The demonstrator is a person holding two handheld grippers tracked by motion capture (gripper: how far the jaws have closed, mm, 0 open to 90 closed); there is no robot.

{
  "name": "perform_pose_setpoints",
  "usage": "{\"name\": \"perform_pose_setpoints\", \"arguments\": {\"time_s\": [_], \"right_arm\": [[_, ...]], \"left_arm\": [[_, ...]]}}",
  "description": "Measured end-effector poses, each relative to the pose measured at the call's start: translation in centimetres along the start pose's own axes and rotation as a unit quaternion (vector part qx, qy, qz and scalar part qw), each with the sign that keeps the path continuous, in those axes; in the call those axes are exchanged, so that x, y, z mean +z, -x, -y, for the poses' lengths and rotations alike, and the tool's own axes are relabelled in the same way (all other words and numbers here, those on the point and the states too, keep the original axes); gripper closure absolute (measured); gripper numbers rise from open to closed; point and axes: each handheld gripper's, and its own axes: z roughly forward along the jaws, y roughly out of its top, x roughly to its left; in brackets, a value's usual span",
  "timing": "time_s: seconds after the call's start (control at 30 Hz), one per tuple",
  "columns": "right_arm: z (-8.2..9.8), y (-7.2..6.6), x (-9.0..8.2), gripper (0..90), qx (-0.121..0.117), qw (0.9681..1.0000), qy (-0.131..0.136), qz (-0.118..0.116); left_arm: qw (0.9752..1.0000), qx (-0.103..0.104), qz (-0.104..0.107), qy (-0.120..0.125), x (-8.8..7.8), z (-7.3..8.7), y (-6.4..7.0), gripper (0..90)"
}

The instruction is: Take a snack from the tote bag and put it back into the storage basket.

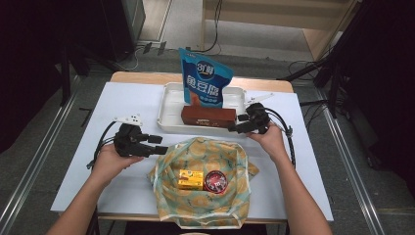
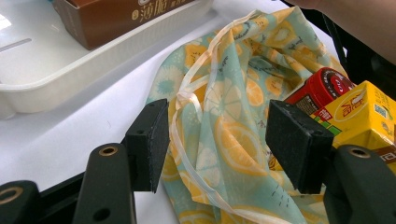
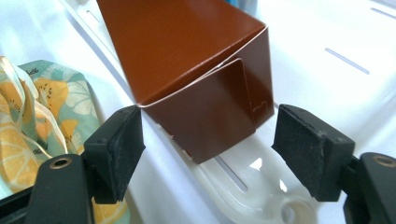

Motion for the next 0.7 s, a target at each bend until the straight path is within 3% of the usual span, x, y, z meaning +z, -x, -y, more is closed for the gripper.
{"name": "perform_pose_setpoints", "arguments": {"time_s": [0.2,0.43,0.7], "right_arm": [[0.3,0.0,-0.8,30.2,-0.002,0.9999,0.008,0.007],[-0.3,-1.8,-1.0,36.4,-0.025,0.999,0.034,0.013],[-1.0,-3.3,-1.1,43.1,-0.034,0.998,0.052,0.008]], "left_arm": [[1.0,0.001,0.0,0.001,0.0,0.0,0.0,40.2],[1.0,0.0,-0.003,0.002,-0.1,0.0,0.0,40.2],[1.0,0.0,-0.004,0.004,-0.2,0.0,-0.1,40.3]]}}
